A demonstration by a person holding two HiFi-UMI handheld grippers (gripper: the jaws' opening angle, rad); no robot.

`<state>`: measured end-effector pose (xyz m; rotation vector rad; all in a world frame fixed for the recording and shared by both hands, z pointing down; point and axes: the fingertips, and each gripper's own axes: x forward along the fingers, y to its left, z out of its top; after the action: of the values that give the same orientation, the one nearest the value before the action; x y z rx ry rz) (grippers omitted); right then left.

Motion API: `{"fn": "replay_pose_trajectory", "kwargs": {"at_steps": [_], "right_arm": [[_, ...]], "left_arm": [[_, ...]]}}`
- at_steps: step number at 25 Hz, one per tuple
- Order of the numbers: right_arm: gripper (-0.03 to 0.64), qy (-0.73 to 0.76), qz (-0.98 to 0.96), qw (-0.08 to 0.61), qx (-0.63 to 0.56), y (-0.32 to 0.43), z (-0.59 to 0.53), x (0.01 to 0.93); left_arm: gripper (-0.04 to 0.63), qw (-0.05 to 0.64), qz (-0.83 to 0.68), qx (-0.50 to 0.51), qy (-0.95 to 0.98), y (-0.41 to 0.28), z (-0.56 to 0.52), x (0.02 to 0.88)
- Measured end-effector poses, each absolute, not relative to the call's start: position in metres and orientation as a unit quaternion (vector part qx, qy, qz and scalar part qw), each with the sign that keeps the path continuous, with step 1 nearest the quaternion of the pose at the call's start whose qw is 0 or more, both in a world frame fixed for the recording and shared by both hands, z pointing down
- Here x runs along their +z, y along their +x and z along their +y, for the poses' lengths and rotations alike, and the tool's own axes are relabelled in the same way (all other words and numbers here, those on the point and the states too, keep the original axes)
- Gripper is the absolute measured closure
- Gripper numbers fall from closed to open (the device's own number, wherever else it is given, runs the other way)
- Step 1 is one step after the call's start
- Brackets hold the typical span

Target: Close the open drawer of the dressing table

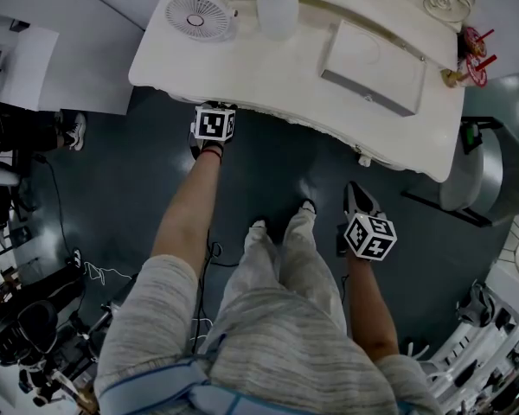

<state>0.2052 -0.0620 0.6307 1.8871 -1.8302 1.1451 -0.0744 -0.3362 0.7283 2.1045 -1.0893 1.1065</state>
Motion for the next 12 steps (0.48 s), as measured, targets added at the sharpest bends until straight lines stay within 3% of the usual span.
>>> {"fn": "replay_pose_trajectory", "kwargs": {"at_steps": [12], "right_arm": [[0.601,0.654,-0.633,0.133,0.392,0.2043,-0.0594,0.6238]], "left_arm": [[0.298,0.262,-0.406,0.414,0.772,-0.0743,-0.3353,0.7255]]}}
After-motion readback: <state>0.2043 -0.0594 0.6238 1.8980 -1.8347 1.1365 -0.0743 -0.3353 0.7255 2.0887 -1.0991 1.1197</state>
